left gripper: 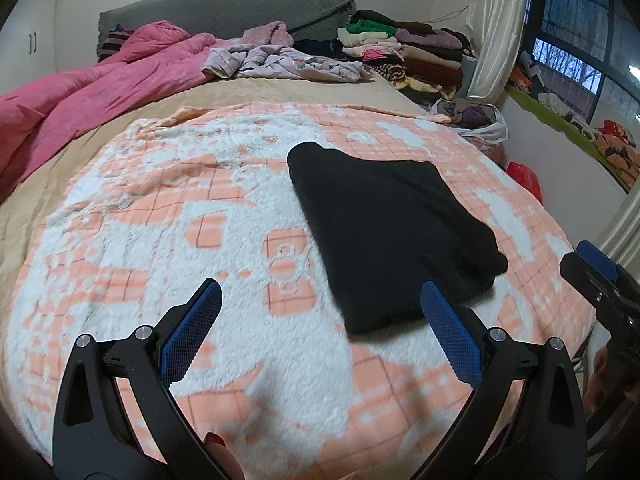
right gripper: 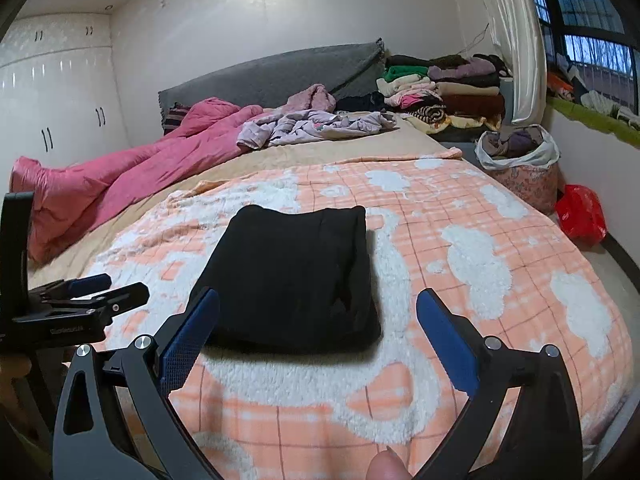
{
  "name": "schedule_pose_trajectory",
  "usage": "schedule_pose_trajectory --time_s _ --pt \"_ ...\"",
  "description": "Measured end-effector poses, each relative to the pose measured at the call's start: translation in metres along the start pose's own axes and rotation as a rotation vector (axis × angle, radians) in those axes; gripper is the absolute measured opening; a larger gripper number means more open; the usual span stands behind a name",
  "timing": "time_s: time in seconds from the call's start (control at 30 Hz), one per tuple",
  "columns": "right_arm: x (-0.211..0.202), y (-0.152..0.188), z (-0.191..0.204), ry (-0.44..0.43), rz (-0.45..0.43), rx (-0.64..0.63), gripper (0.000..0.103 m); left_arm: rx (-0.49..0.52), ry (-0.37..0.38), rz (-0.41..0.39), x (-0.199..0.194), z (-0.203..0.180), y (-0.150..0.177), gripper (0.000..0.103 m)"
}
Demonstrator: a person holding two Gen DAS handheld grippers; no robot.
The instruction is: Fold small clothes
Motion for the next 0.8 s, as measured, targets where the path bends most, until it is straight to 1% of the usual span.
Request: schedule_pose_trajectory --time_s 0.2,0.27,0.37,0.8 --pt "-0.011 0.012 0.008 0.018 -0.008 -0.023 0.098 -0.013 -0.011 -0.015 -0.011 0.011 0.018 0.093" --pt "-0.015 0.016 0.01 0.024 -0.011 -0.027 0.098 -0.016 -0.019 -0.011 -0.013 0.015 0.025 0.093" --pt "-0.017 0.021 0.011 0.029 -0.007 -0.024 0.098 -0.029 -0.009 -0.001 -0.016 0.019 0.032 0.093" --pt "-0.019 0.053 0.021 0.038 0.05 -0.037 0.098 -0.033 -0.019 0.026 -0.016 0.026 0.058 0.093"
Point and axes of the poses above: each gripper's, at about its wrist camera, not at the fingertips, and x roughly the way its jaws point, z to its left, y to its underside, the point moved 4 cm from there along x, roughly the way its jaws point, and after that the axes turned 3 degrees about -x, right-handed, at the moved point
